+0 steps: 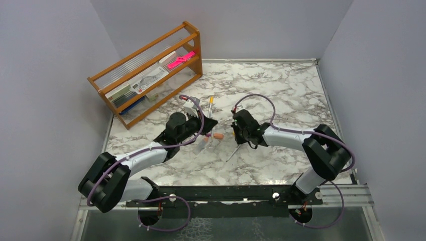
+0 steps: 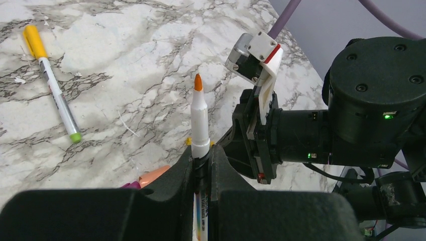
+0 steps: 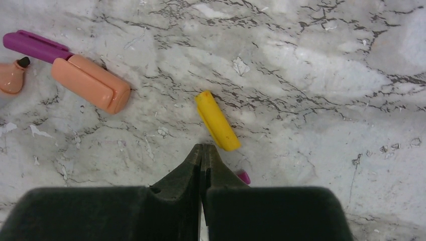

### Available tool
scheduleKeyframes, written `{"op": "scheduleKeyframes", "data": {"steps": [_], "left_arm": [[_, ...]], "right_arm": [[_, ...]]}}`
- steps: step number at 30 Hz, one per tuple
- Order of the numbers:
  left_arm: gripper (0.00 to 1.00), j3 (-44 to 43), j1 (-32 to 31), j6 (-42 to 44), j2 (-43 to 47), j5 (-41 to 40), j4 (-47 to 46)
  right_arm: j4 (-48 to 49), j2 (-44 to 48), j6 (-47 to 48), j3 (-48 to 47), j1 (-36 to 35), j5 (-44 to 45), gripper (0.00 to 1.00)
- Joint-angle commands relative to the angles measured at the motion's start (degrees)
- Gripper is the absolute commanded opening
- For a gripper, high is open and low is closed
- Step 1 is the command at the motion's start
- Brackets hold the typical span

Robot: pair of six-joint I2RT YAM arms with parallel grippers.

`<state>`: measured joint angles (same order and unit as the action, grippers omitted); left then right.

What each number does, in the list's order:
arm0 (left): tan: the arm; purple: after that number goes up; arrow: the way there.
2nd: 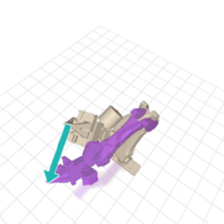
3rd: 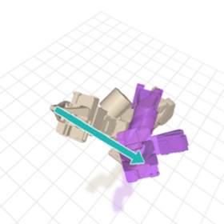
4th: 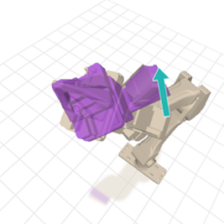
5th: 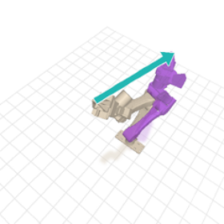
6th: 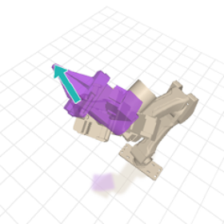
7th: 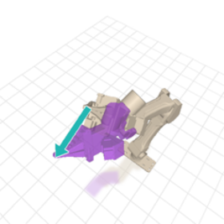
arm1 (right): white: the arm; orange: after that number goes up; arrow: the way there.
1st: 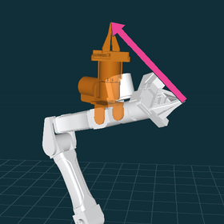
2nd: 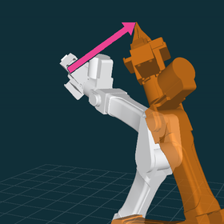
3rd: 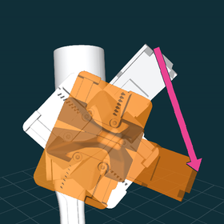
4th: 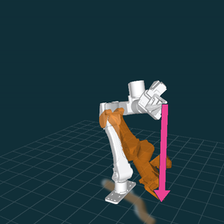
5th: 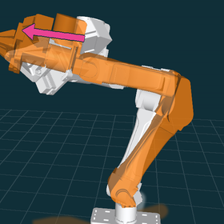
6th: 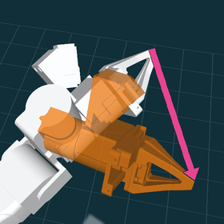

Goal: Insert the pens into the pen caps

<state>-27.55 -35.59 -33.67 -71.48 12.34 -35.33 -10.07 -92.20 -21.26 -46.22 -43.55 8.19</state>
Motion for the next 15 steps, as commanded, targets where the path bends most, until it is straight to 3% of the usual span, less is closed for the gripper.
{"op": "scheduleKeyframes", "data": {"steps": [1,7,15], "left_arm": [[0.00,-0.31,0.26,0.11,-0.66,-0.78,-1.22],[0.00,0.27,0.26,0.11,-0.05,-0.81,-1.12],[0.00,1.22,0.23,0.50,0.98,-1.25,-1.11]], "right_arm": [[-4.13,-0.45,-4.22,-1.60,-0.25,4.68,0.01],[-9.44,-4.19,-5.59,-6.90,0.47,11.19,0.01],[-8.19,-9.75,-2.63,-11.68,2.56,11.70,0.01]]}}
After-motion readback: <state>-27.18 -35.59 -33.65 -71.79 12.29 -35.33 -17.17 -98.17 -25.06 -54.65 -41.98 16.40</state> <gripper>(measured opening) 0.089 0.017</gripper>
